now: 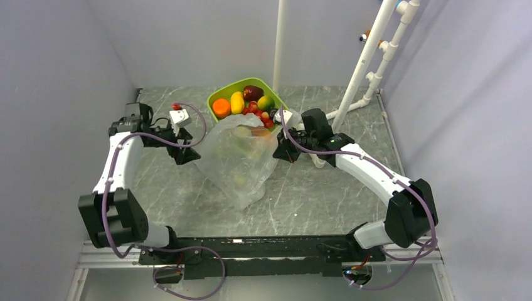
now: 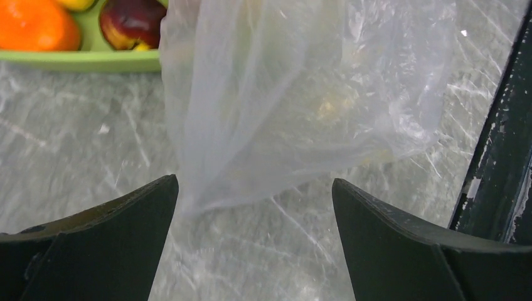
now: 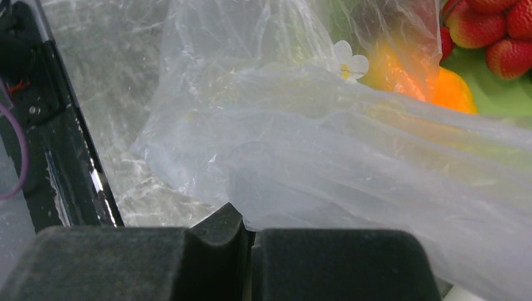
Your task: Place the fake fruits into the plastic bag and tie a complex knot
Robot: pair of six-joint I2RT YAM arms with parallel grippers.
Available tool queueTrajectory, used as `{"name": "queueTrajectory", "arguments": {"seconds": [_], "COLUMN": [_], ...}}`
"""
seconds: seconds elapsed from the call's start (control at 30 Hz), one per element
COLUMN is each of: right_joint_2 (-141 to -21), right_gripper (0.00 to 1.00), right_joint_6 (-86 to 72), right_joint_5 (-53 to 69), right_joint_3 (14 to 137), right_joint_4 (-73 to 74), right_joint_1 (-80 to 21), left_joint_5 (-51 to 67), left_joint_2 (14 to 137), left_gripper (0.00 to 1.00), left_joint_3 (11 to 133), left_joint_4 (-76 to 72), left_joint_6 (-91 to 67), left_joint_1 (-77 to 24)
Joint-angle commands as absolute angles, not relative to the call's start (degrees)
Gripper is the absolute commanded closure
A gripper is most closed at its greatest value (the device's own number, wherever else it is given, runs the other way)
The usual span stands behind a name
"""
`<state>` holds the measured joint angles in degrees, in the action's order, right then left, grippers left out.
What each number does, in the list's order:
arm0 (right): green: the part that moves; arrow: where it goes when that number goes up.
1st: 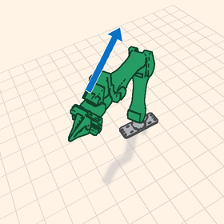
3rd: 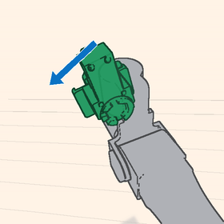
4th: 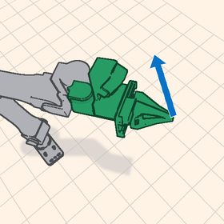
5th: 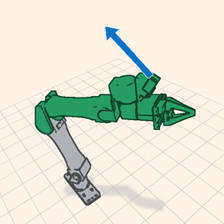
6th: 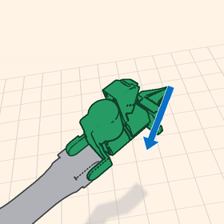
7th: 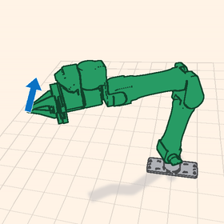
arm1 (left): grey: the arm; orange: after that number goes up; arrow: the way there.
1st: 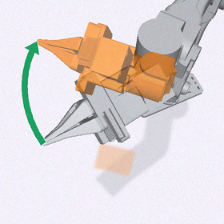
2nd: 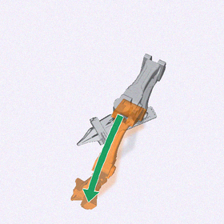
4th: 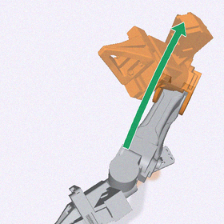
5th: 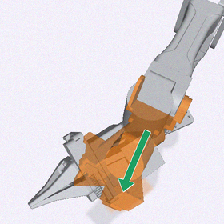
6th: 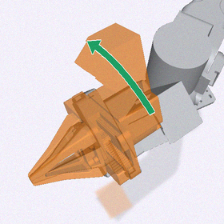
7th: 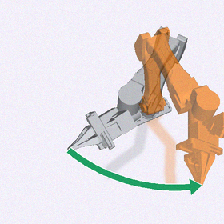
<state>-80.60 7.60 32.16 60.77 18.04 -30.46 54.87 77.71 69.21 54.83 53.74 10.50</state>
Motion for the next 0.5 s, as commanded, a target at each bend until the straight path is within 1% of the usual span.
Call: {"name": "queueTrajectory", "arguments": {"seconds": [0.0,0.17,0.2,0.23,0.3,0.33,0.37,0.4,0.43,0.47], "right_joint_2": [-80.64,-81.15,-81.41,-81.55,-81.75,-81.82,-81.77,-81.49,-81.05,-80.65], "right_gripper": [1.0,1.0,1.0,1.0,1.0,1.0,1.0,1.0,1.0,1.0], "right_joint_6": [17.77,22.34,23.45,24.28,24.3,24.74,25.24,25.68,26.34,27.12], "right_joint_5": [37.63,39.8,39.55,38.53,34.29,32.1,30.72,29.55,28.6,27.66], "right_joint_3": [63.53,63.83,64.24,64.73,65.52,66.0,66.19,66.03,65.53,64.8], "right_joint_4": [19.91,18.73,19.25,19.98,21.86,23.64,25.27,26.56,27.18,27.42], "right_joint_1": [-30.16,-30.14,-30.09,-30.07,-29.54,-28.93,-28.08,-26.92,-26.09,-25.42], "left_joint_5": [65.36,62.33,60.89,59.39,56.23,56.47,58.34,60.01,59.8,59.66], "left_joint_2": [80.92,85.52,86.5,87.54,90.59,91.91,92.49,92.04,89.29,86.31], "left_gripper": [0.01,0.01,0.03,0.15,0.57,0.77,0.88,0.91,0.97,1.0], "left_joint_3": [69.85,70.23,70.43,70.8,73.04,74.36,74.28,72.47,68.71,64.59], "left_joint_4": [48.45,36.57,34.34,32.33,30.8,32.16,33.08,31.53,28.64,25.54], "left_joint_6": [60.63,53.25,50.55,46.89,37.23,32.99,29.19,24.08,18.59,13.62], "left_joint_1": [7.92,-0.24,-2.01,-2.99,-2.53,-0.81,3.34,6.15,9.2,12.03]}}
